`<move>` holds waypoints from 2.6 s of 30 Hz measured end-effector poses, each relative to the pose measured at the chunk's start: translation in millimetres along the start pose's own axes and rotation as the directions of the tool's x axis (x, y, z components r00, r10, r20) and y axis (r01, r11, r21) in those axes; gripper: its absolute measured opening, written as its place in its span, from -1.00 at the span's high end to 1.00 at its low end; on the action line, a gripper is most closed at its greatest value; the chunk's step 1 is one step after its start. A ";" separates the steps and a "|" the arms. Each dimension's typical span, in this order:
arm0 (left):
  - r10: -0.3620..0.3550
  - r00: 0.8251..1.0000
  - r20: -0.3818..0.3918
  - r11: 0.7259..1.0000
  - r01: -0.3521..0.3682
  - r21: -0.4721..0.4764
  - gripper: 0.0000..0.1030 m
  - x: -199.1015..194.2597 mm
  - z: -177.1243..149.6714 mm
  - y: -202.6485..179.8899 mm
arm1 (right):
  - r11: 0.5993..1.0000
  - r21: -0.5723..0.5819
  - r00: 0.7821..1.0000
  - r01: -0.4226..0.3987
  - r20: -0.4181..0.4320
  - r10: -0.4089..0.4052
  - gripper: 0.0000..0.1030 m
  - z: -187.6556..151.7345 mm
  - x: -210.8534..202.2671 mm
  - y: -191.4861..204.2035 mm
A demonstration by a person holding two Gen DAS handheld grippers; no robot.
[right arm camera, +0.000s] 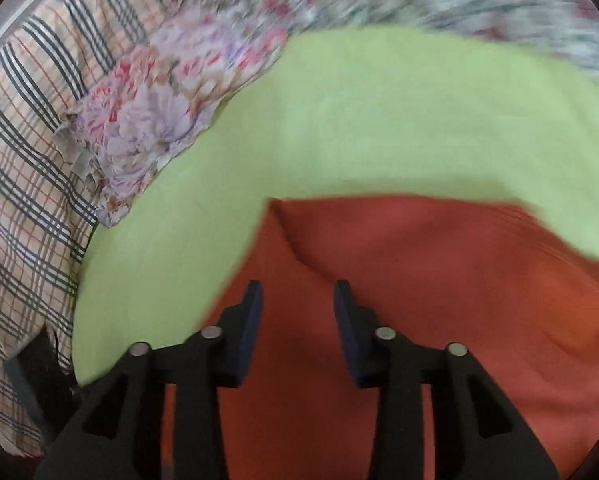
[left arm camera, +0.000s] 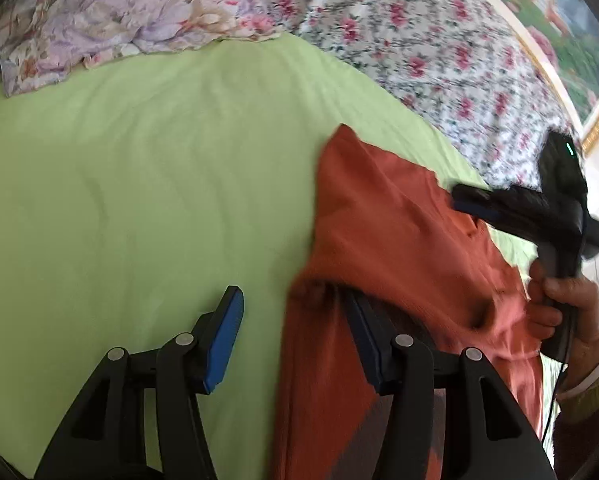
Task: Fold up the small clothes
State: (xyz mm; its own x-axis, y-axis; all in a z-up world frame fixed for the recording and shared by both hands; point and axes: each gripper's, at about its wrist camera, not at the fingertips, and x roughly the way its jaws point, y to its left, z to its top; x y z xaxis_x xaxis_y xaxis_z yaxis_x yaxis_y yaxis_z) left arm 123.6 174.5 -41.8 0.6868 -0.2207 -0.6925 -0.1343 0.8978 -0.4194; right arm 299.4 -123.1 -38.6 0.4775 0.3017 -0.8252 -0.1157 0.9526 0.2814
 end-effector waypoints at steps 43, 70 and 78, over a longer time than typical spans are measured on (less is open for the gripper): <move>-0.066 0.986 -0.153 0.933 0.115 0.340 -0.53 27.8 22.8 -132.0 | 0.886 0.379 0.953 0.268 0.032 -0.302 0.07 -191.6 -150.0 -148.9; 0.248 0.962 -0.117 0.925 -0.199 0.324 -0.07 95.3 59.7 -67.5 | 0.835 0.381 0.889 0.396 0.069 -0.453 0.76 -176.1 -147.9 -165.2; 0.236 0.963 -0.134 0.912 -0.171 0.373 -0.09 53.6 6.0 -74.0 | 0.876 0.333 0.919 0.350 0.060 -0.390 0.38 -195.1 -143.2 -146.8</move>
State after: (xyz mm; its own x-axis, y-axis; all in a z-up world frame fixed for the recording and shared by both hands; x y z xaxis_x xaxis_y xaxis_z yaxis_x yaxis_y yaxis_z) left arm 174.7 98.5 -44.4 0.5335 -0.0520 -0.8442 0.0267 0.9986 -0.0447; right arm 78.1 -298.6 -57.3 0.5358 -0.0963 -0.8388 0.3555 0.9268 0.1207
